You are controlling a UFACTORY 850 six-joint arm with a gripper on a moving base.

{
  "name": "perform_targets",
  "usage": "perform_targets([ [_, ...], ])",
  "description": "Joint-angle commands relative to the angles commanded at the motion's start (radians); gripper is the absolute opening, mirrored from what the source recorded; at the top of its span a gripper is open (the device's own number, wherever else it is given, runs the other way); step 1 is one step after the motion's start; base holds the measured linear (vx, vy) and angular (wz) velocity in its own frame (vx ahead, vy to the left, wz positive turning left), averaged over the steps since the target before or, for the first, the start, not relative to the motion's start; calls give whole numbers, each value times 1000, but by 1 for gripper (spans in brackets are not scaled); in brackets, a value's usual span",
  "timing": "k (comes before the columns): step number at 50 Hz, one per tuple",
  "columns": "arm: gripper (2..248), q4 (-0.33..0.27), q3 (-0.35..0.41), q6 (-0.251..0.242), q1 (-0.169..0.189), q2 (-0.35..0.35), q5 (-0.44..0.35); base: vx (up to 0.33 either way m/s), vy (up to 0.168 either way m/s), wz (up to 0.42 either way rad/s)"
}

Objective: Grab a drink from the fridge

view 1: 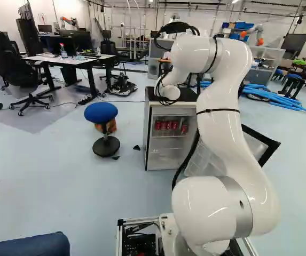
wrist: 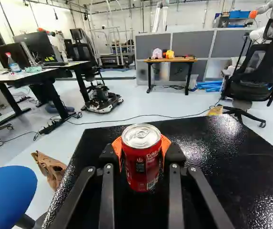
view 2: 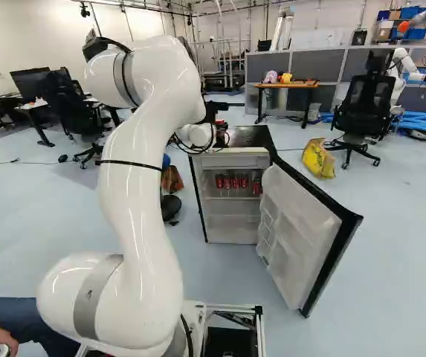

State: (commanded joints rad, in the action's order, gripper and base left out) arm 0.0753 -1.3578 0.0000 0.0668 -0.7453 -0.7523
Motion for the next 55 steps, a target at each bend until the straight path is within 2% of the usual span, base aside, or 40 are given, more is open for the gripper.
perform_targets([
  [13, 98, 0, 0, 0, 0, 0, 0, 0, 0, 0],
  [14, 114, 0, 0, 0, 0, 0, 0, 0, 0, 0],
  [18, 114, 0, 0, 0, 0, 0, 0, 0, 0, 0],
  [19, 146, 0, 0, 0, 0, 0, 0, 0, 0, 0],
  [23, 146, 0, 1, 0, 0, 1, 0, 0, 0, 0],
  [24, 181, 0, 2, 0, 0, 2, 0, 0, 0, 0],
  [29, 181, 0, 18, 0, -1, 13, 0, 0, 0, 0],
  [30, 217, 0, 23, 0, -1, 16, 0, 0, 0, 0],
  [34, 217, 0, 46, 0, -3, 33, 0, 0, 0, 0],
  [35, 246, 0, 52, 0, -4, 38, 0, 0, 0, 0],
  [55, 247, 0, 181, 0, -5, 136, 0, 0, 0, 0],
])
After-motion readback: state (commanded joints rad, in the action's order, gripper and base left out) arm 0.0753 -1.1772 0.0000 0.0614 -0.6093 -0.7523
